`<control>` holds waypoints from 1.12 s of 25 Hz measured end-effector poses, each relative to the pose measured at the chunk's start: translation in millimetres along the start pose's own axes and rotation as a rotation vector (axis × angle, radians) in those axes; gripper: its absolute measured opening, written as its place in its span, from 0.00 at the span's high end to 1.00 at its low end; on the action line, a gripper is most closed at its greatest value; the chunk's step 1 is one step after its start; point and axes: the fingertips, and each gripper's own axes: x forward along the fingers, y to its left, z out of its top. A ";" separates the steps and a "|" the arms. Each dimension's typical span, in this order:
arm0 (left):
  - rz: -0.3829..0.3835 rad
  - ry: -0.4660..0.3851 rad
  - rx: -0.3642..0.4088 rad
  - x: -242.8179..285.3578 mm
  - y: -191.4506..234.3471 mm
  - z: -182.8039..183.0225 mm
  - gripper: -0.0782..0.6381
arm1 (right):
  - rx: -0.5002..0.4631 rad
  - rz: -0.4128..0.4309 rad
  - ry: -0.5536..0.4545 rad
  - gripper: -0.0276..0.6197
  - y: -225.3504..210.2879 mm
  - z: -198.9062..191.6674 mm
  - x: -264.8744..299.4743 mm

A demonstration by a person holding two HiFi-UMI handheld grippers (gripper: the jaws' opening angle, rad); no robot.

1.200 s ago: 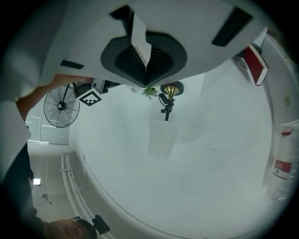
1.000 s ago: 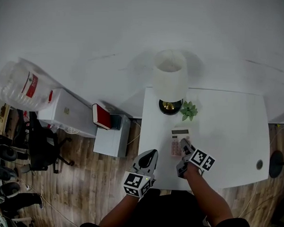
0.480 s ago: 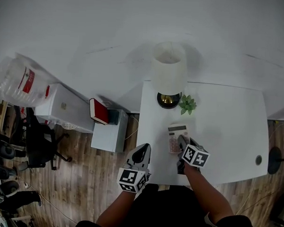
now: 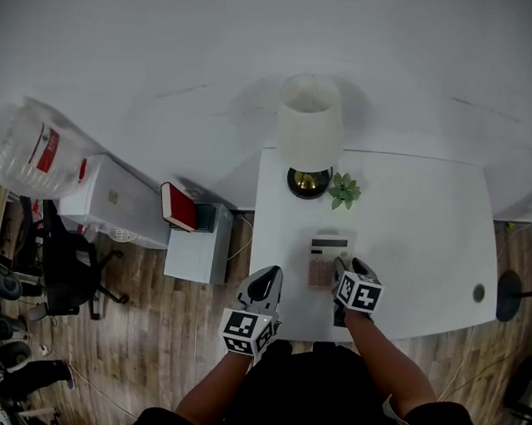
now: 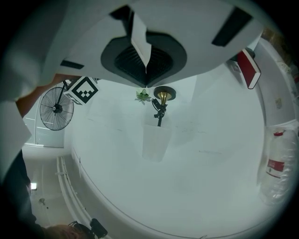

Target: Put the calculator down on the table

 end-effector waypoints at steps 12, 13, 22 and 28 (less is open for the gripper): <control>-0.031 -0.038 -0.020 6.7 -6.2 21.3 0.86 | -0.306 0.167 -0.422 0.93 46.3 93.7 -102.4; -0.039 -0.048 -0.029 7.6 -7.6 26.7 0.86 | -0.325 0.169 -0.440 0.93 45.3 98.6 -109.6; -0.085 -0.102 -0.003 7.1 -29.4 56.2 0.86 | -0.488 0.209 -0.600 0.93 52.1 134.0 -179.4; -0.095 -0.104 0.006 6.5 -34.0 59.9 0.86 | -0.568 0.218 -0.653 0.93 69.0 136.2 -198.1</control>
